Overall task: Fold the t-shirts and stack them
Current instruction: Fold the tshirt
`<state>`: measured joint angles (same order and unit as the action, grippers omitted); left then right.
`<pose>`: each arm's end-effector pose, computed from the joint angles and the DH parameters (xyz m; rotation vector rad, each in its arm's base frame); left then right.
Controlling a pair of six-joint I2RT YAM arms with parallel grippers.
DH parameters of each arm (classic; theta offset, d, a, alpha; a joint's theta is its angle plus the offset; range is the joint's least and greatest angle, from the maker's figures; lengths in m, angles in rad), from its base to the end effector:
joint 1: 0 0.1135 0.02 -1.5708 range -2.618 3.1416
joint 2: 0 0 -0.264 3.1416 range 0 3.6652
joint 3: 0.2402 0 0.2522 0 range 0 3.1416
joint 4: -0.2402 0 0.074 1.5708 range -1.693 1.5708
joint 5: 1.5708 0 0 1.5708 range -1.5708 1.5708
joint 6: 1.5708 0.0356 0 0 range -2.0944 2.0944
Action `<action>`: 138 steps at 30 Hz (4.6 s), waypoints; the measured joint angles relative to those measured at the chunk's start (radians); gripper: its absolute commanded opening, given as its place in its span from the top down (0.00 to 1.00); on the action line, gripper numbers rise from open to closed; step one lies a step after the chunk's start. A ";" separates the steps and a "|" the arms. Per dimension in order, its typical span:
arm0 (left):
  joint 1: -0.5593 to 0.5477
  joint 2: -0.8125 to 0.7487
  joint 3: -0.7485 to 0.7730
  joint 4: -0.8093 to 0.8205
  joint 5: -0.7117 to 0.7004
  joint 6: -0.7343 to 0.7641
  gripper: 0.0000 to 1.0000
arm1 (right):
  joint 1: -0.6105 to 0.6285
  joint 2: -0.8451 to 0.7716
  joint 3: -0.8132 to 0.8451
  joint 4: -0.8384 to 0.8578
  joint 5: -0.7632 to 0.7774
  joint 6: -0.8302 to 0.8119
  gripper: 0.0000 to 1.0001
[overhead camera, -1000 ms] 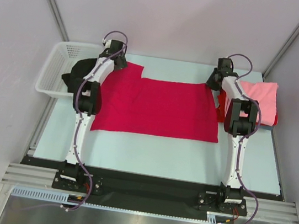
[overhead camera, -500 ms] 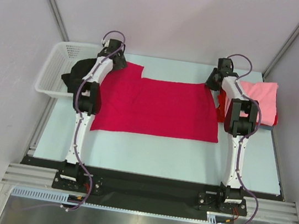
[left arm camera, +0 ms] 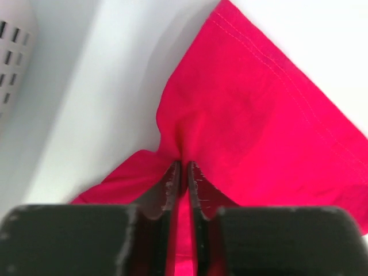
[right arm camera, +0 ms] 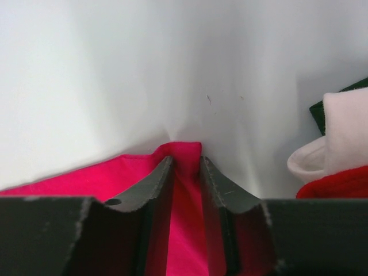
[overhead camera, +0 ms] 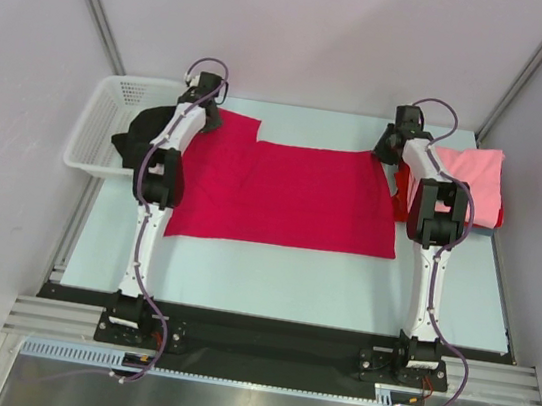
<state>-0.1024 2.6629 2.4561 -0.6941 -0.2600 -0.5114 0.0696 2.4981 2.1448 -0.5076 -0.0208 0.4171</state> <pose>0.5716 -0.0495 0.1585 -0.6013 2.3553 0.0473 0.5518 0.0392 0.1603 0.4137 2.4112 0.2432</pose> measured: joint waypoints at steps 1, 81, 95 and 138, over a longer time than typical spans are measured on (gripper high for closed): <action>0.000 0.000 0.000 0.000 0.002 0.004 0.94 | 0.000 0.000 0.000 0.000 -0.001 0.000 0.73; -0.119 -0.872 -1.316 0.891 -0.259 0.304 1.00 | -0.027 -0.648 -0.687 0.093 0.060 0.019 1.00; -0.143 -1.019 -1.525 0.914 -0.279 0.251 1.00 | -0.035 -0.719 -0.905 0.167 0.085 0.063 1.00; -0.142 -1.207 -1.731 0.637 -0.119 -0.060 1.00 | -0.034 -0.886 -1.254 0.388 0.145 0.207 0.87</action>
<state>-0.2443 1.4563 0.7254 -0.0566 -0.3786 -0.5716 0.0357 1.6123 0.8906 -0.1192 0.1246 0.6243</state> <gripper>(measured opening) 0.006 0.111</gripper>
